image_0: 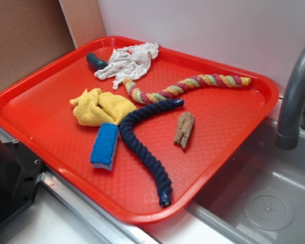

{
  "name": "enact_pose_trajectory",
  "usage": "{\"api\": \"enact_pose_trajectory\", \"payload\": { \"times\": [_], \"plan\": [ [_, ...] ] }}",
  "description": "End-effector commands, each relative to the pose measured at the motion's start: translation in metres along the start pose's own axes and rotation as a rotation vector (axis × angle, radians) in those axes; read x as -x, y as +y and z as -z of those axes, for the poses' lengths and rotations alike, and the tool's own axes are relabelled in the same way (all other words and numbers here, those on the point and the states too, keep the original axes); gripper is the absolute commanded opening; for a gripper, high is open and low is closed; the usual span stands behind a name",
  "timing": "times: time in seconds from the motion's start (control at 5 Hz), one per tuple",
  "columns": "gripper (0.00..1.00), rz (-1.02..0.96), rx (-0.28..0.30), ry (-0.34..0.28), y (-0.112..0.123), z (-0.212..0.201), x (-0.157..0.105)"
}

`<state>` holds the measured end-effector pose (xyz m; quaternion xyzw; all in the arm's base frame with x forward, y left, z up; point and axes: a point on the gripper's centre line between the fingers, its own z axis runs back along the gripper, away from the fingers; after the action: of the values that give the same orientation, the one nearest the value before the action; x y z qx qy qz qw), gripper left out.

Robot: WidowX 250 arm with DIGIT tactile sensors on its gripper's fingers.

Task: Grab the plastic pickle.

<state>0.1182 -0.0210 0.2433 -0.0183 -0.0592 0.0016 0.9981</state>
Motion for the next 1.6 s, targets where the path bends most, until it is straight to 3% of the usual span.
{"api": "enact_pose_trajectory", "payload": {
  "times": [0.0,0.2,0.4,0.6,0.8,1.0,1.2,1.4],
  "plan": [
    [1.0,0.0,0.0,0.0,0.0,0.0,0.0],
    [1.0,-0.226,-0.092,0.033,0.043,0.048,-0.033],
    [1.0,-0.475,-0.121,-0.009,0.085,0.082,-0.061],
    [1.0,-0.722,-0.155,-0.061,0.102,0.108,-0.08],
    [1.0,-0.972,-0.178,-0.049,0.127,0.145,-0.086],
    [1.0,-1.188,-0.132,0.002,0.143,0.185,-0.092],
    [1.0,-1.162,-0.12,-0.04,0.154,0.218,-0.087],
    [1.0,-1.086,-0.06,-0.111,0.16,0.218,-0.095]
  ]
}}
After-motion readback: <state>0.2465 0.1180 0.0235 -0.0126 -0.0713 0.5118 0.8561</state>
